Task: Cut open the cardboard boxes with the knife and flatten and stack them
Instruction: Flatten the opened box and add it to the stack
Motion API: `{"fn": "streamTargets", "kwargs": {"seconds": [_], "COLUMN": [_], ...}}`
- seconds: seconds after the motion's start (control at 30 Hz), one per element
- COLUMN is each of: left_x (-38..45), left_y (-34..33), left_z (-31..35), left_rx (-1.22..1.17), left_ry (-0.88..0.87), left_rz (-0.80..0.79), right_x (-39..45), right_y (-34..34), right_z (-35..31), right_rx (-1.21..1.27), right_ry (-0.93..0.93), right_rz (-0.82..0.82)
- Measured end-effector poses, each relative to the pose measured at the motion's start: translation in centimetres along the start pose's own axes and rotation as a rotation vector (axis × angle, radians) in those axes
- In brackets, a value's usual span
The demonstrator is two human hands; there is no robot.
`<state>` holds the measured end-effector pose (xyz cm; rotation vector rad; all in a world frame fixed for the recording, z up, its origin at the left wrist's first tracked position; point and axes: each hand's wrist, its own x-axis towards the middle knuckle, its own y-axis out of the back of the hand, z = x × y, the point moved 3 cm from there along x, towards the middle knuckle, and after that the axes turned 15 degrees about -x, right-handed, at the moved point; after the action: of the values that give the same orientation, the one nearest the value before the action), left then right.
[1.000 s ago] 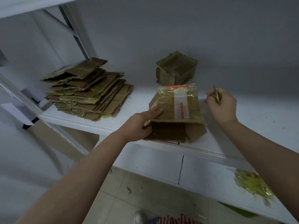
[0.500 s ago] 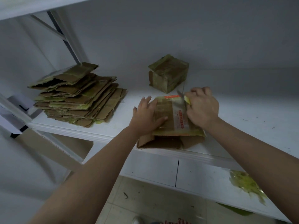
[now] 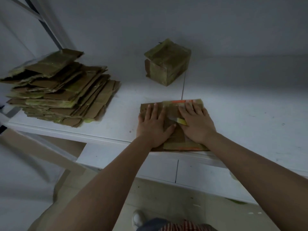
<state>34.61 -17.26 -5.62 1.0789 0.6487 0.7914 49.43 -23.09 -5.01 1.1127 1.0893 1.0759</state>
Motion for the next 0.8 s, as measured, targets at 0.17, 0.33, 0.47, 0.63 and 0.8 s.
{"fn": "streamTargets", "kwargs": {"seconds": [0.17,0.33,0.47,0.63,0.8], "left_x": [0.16,0.19,-0.03,-0.17,-0.65], "left_y": [-0.22,-0.19,-0.63,-0.55,0.02], "left_z": [-0.18,0.06,0.13,0.13,0.21], "left_rx": [-0.002,0.001,0.003,-0.020,-0.083], "left_ry": [0.008,0.034,0.044,0.025,0.016], "left_rz": [0.039,0.007,0.051,0.116,0.111], "right_x": [0.56,0.57,0.54,0.37,-0.02], "right_y": [-0.23,-0.30,-0.64,-0.86,0.11], "right_z": [-0.23,-0.24,-0.32,-0.43,0.14], "right_rx": [-0.024,-0.027,-0.031,-0.033,0.253], "right_ry": [-0.013,-0.007,-0.002,-0.011,-0.015], "right_rz": [0.021,0.019,0.042,0.078,0.174]}}
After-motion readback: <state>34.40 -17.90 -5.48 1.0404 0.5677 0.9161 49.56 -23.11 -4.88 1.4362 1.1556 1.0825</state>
